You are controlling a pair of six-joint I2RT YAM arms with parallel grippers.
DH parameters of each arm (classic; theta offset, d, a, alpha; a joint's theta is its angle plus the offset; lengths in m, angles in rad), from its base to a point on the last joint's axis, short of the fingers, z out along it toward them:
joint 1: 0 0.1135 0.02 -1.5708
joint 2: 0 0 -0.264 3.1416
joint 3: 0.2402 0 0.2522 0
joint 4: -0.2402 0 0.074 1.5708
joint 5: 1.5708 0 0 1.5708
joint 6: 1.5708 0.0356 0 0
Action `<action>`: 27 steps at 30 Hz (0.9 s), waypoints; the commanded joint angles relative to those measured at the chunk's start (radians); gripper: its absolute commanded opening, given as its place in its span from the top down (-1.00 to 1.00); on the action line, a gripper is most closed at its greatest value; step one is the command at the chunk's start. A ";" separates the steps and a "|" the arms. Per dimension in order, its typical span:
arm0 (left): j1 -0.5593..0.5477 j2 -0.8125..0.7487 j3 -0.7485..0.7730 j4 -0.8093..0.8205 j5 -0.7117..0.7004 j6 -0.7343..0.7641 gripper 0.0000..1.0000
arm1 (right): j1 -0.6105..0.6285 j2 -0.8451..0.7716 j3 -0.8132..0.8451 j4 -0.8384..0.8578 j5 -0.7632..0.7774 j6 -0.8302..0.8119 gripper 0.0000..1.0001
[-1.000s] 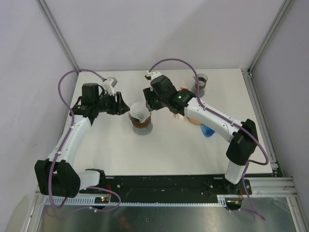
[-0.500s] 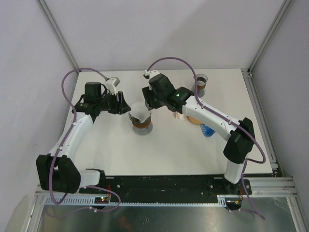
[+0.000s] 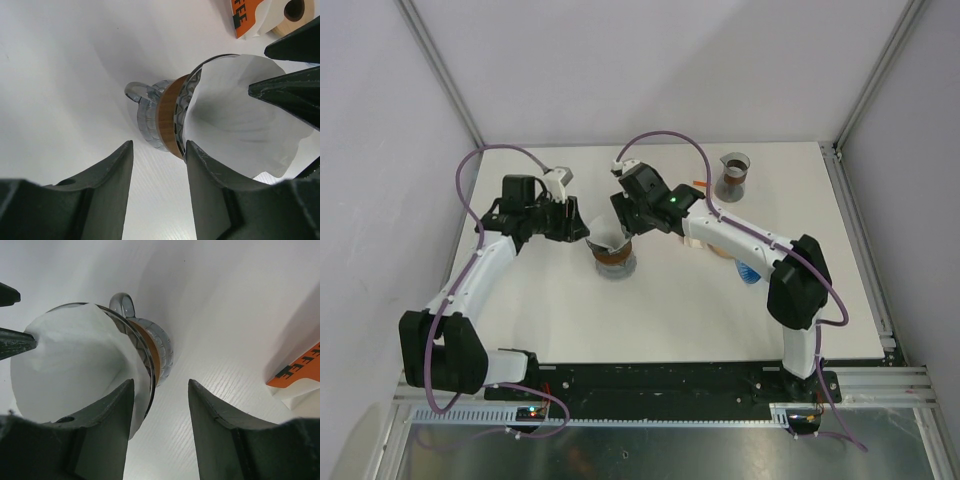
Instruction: Place the coffee filter in the dripper
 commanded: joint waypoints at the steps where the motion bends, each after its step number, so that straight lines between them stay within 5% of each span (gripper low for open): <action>1: -0.005 0.004 -0.015 0.011 -0.030 0.045 -0.01 | -0.005 0.012 0.037 0.020 -0.003 -0.016 -0.03; 11: -0.005 0.005 -0.001 0.013 -0.018 0.043 -0.01 | -0.008 0.019 0.043 0.016 -0.010 -0.021 -0.03; 27: -0.005 -0.062 0.068 0.011 -0.025 0.039 -0.38 | 0.011 -0.022 0.127 -0.026 0.001 -0.049 -0.13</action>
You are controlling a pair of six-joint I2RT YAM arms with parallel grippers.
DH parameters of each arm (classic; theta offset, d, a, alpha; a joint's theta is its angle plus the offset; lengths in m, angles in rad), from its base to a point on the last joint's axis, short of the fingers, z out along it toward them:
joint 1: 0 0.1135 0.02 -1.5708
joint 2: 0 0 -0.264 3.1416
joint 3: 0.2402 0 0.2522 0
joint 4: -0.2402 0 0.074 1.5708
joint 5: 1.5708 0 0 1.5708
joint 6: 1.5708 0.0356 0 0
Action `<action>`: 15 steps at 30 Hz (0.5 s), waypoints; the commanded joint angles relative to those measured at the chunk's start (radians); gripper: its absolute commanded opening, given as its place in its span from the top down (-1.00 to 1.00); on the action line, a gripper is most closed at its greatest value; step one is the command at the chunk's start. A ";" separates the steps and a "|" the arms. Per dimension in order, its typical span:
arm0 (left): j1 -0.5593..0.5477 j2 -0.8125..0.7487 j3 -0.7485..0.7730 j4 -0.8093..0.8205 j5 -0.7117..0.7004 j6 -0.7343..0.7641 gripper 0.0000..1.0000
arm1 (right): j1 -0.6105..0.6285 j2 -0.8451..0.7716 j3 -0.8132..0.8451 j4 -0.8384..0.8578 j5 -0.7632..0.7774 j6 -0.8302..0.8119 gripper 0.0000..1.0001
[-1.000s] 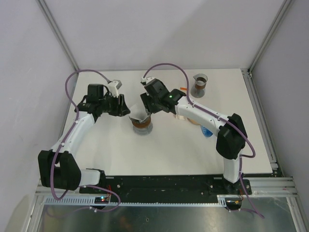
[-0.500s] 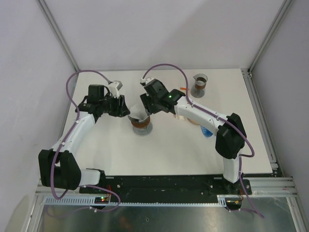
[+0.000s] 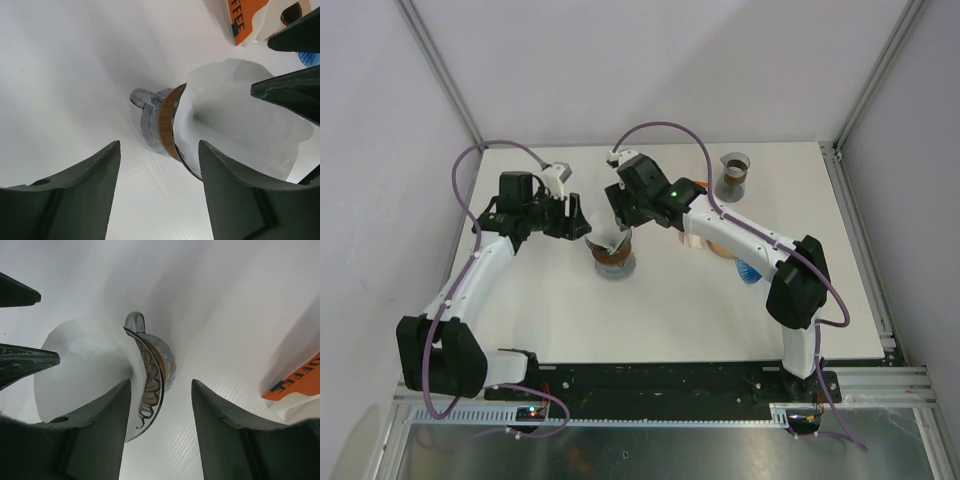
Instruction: Place the coffee filter in the dripper
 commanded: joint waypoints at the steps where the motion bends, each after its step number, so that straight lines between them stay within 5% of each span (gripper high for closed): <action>1: -0.003 -0.052 0.058 0.008 -0.018 0.014 -0.39 | 0.007 -0.033 0.057 -0.019 0.008 -0.023 -0.14; 15: -0.038 -0.127 0.112 -0.016 0.041 0.075 -0.40 | -0.007 -0.139 0.072 -0.024 -0.008 -0.036 -0.21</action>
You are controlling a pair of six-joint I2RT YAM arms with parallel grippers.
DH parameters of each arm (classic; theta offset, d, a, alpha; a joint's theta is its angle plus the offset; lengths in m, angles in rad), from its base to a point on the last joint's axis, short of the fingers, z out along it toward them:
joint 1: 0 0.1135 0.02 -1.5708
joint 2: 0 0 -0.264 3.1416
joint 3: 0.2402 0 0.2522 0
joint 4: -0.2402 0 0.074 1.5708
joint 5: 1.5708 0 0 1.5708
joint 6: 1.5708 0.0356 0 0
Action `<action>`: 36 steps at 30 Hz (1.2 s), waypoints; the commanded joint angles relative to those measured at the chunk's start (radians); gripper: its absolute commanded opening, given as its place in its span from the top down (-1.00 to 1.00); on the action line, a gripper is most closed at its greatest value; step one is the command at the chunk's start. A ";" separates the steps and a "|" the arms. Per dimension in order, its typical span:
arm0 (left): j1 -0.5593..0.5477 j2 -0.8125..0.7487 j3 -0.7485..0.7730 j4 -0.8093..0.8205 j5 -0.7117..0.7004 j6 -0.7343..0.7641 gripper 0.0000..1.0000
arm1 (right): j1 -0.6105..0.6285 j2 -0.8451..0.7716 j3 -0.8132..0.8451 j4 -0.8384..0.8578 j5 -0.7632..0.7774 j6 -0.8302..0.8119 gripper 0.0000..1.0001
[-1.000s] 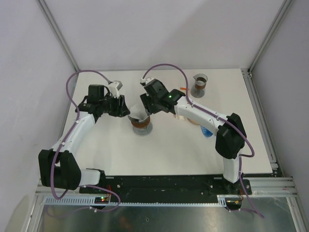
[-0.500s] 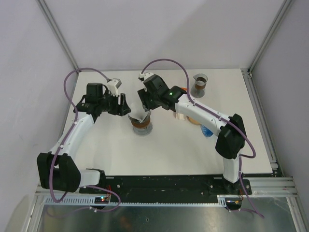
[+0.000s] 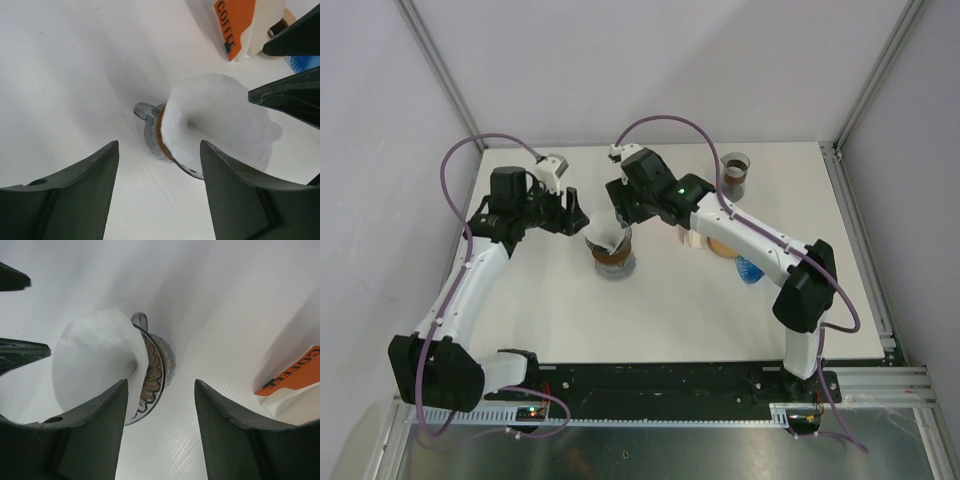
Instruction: Place the coffee filter in the dripper
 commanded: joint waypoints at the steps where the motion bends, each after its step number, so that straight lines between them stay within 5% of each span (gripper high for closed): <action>1: -0.050 -0.060 0.089 -0.026 0.078 0.077 -0.37 | -0.013 -0.126 0.036 0.014 -0.010 -0.015 -0.22; 5: -0.202 -0.048 0.178 -0.104 0.039 0.145 -0.22 | -0.058 -0.217 -0.027 0.023 -0.002 -0.003 -0.22; 10: -0.470 -0.019 0.245 -0.162 -0.067 0.212 0.40 | -0.189 -0.392 -0.206 0.041 0.037 0.056 -0.24; 16: -0.791 0.058 0.154 -0.165 -0.283 0.319 0.95 | -0.413 -0.609 -0.425 0.030 0.060 0.121 -0.26; 26: -0.855 0.307 0.028 -0.066 -0.458 0.351 0.99 | -0.521 -0.718 -0.535 -0.010 0.057 0.092 -0.27; 36: -0.857 0.425 -0.123 0.245 -0.800 0.431 0.99 | -0.523 -0.727 -0.566 0.000 0.038 0.078 -0.28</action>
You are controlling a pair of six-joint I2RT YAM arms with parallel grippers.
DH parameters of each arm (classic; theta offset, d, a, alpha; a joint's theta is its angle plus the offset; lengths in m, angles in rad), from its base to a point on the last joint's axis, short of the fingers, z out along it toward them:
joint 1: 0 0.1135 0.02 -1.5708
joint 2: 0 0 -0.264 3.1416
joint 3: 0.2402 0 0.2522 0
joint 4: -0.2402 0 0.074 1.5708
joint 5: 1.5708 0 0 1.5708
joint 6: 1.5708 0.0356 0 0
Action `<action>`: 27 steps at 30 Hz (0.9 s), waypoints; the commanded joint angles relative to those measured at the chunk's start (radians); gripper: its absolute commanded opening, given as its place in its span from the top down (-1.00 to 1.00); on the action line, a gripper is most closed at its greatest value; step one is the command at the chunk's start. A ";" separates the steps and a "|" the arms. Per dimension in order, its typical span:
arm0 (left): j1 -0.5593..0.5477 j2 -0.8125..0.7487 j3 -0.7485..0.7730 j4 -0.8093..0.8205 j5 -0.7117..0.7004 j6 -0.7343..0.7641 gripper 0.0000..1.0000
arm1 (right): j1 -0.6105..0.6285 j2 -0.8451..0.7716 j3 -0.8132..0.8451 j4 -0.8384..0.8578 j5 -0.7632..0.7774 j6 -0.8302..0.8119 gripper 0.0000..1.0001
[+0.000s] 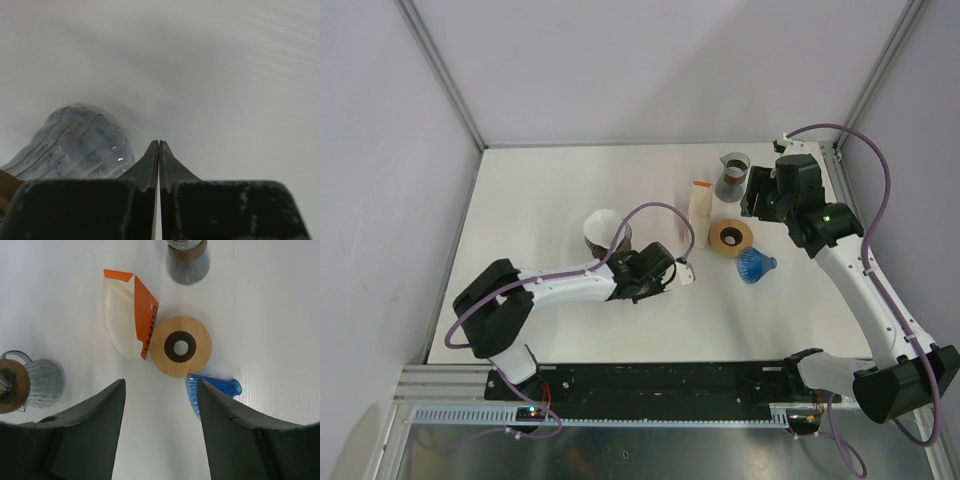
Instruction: Place the coffee filter in the dripper
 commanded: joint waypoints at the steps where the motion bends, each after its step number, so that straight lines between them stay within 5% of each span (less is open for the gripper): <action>1: -0.006 0.034 -0.053 0.228 -0.225 0.075 0.99 | -0.006 -0.031 -0.009 0.016 -0.009 -0.014 -0.28; 14: 0.020 0.098 -0.126 0.391 -0.340 0.150 0.99 | -0.008 -0.056 -0.033 0.012 -0.008 -0.035 -0.28; 27: 0.217 0.102 -0.200 0.552 -0.339 0.252 0.99 | -0.033 -0.058 -0.039 0.002 0.008 -0.051 -0.29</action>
